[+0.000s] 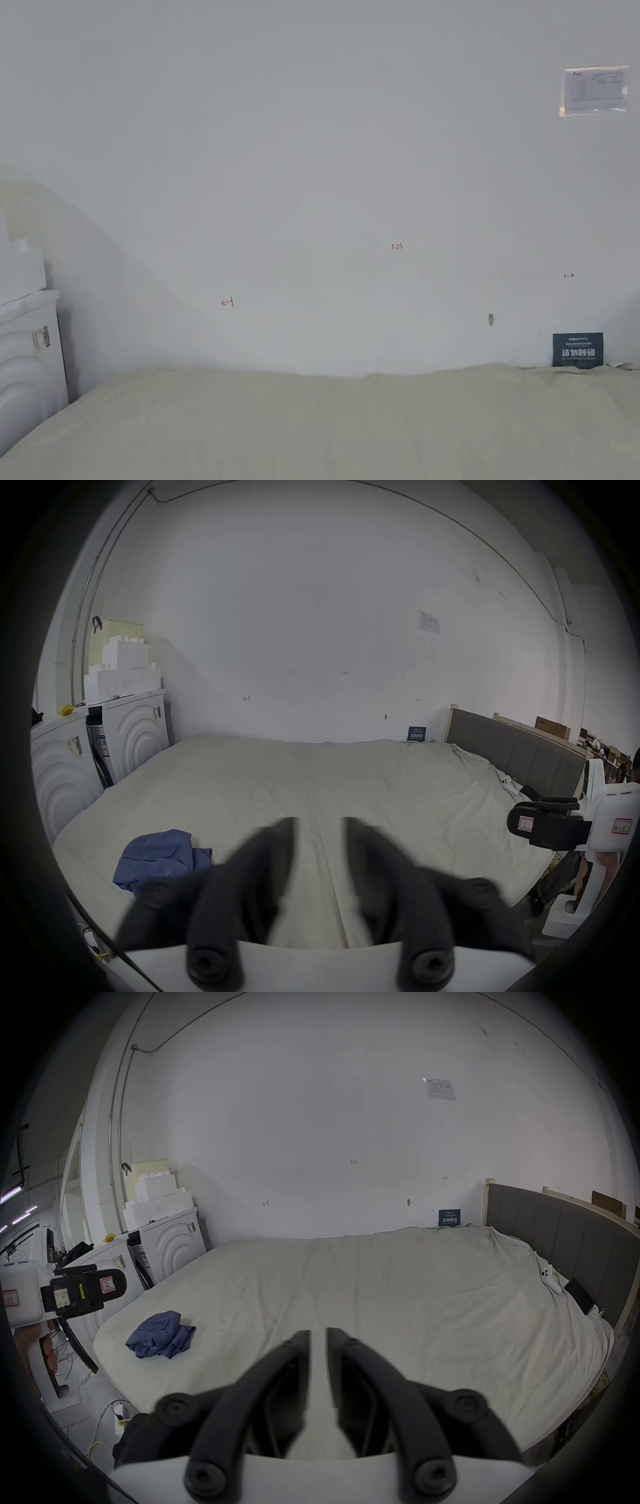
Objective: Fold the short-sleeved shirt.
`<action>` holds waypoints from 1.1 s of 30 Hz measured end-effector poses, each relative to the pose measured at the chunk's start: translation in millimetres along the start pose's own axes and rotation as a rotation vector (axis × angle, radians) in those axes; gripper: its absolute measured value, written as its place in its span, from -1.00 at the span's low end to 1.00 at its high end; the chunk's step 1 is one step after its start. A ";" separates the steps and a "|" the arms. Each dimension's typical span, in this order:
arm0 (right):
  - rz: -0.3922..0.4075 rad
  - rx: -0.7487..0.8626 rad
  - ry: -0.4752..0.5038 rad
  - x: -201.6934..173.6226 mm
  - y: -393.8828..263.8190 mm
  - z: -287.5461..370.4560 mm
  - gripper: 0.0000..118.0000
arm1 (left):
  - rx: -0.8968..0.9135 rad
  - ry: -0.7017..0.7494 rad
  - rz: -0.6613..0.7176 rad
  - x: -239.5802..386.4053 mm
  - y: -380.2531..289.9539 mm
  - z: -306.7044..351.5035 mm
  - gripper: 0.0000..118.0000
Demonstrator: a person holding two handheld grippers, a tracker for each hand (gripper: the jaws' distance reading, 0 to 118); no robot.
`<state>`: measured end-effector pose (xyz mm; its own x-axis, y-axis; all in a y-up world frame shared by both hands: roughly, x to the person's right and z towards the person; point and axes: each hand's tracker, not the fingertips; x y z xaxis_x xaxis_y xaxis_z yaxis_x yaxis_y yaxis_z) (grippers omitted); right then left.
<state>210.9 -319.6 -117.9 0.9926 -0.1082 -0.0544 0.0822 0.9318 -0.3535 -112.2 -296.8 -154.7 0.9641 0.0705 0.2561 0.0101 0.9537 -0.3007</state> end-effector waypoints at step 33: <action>0.046 0.059 -0.076 -15.0 -4.7 0.6 0.42 | 0.016 0.026 0.000 0.8 -9.7 3.9 1.00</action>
<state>195.7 -322.2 -114.9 0.9992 -0.0405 0.0029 0.0395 0.9541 -0.2968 -112.5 -304.9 -148.0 0.9705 0.0629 0.2326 0.0063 0.9583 -0.2856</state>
